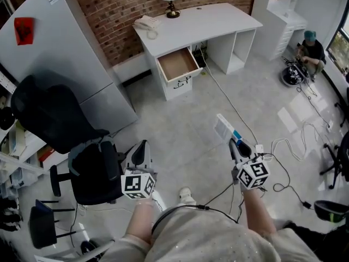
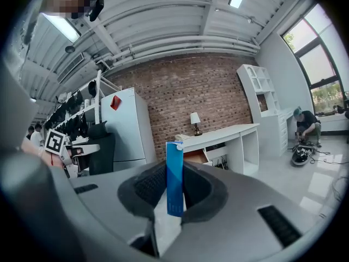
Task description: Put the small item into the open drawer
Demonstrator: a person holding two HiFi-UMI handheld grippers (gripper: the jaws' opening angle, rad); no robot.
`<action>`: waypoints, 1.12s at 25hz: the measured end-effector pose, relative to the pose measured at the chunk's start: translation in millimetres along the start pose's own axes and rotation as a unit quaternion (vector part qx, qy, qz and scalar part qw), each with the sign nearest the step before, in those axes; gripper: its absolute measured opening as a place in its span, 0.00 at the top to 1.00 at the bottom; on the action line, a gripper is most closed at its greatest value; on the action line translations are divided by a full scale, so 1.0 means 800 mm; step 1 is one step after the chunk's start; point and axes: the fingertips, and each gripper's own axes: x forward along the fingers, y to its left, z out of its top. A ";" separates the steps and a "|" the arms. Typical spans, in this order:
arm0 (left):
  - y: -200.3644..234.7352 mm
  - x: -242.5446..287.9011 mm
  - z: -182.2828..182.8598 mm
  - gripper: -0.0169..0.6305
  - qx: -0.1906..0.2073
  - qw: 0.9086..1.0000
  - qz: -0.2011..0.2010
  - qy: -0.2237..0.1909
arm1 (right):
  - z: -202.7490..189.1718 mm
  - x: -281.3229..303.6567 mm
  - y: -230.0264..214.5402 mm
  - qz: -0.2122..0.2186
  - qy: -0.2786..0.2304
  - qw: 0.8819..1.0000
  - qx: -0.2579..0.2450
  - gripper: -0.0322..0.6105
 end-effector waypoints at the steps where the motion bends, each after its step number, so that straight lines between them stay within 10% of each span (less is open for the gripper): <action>1: 0.007 0.009 0.001 0.97 0.001 1.000 -0.004 0.000 | 0.002 0.009 0.000 -0.004 -0.002 1.000 0.001 0.84; 28: 0.117 0.194 -0.009 0.97 -0.014 1.000 -0.001 0.002 | 0.025 0.229 -0.045 0.009 0.015 1.000 0.006 0.84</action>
